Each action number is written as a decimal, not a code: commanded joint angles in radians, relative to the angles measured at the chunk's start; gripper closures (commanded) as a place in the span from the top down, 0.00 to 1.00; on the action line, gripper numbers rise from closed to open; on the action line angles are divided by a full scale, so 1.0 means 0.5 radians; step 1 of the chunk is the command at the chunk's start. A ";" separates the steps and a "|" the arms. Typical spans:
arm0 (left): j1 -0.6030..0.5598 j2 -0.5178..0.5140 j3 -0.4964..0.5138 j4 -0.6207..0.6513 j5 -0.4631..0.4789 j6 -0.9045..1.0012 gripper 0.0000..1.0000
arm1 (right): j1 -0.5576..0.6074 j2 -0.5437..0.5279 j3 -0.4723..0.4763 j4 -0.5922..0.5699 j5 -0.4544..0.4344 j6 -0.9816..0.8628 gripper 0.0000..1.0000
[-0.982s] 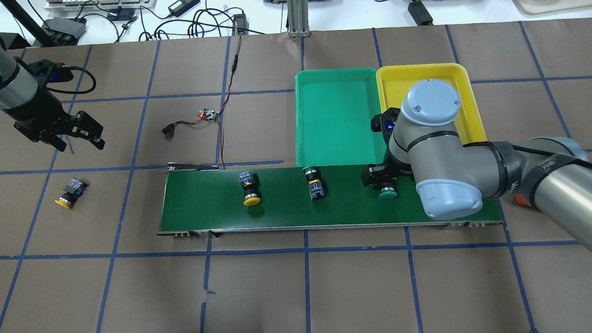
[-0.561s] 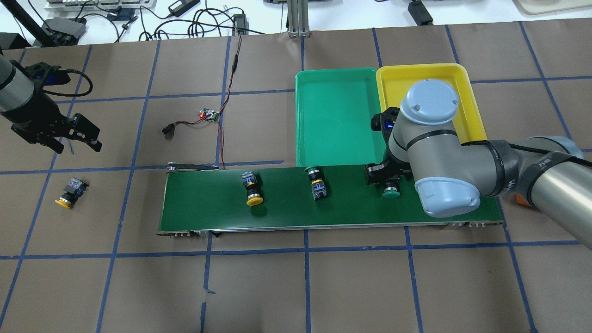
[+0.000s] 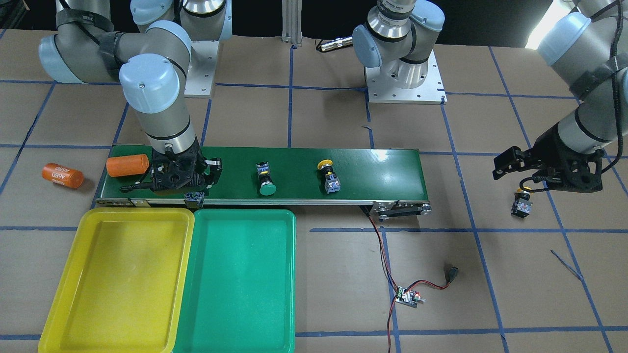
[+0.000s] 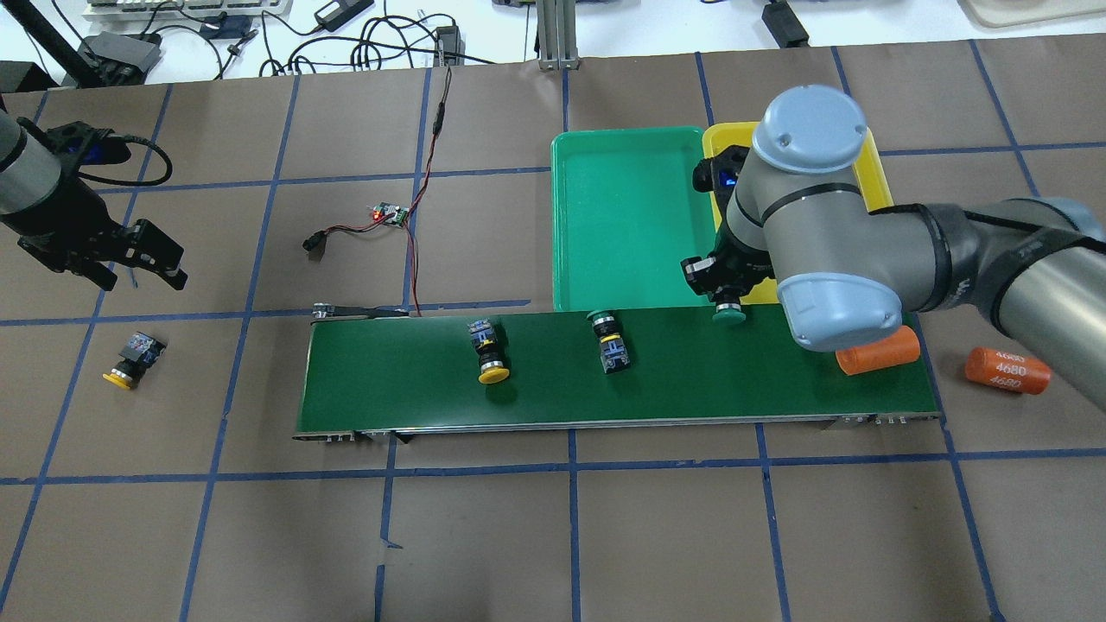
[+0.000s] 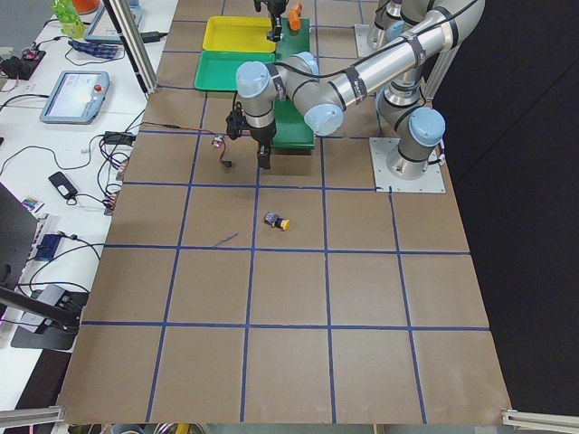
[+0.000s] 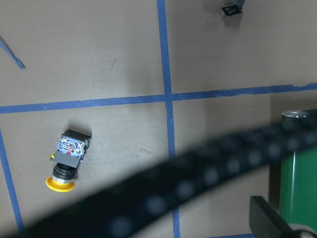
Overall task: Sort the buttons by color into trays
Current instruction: 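Lower the green-capped button into the green tray and open the right gripper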
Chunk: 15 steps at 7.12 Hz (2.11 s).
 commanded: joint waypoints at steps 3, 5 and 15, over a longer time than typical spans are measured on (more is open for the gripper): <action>0.009 -0.030 -0.055 0.069 0.002 0.047 1.00 | 0.001 0.643 -0.641 0.052 0.061 0.000 0.42; 0.015 -0.040 -0.068 0.185 0.011 0.087 1.00 | -0.005 0.629 -0.638 0.098 0.061 0.000 1.00; 0.368 -0.586 -0.252 0.894 0.121 0.824 0.24 | -0.232 -0.301 0.380 0.070 0.046 -0.193 1.00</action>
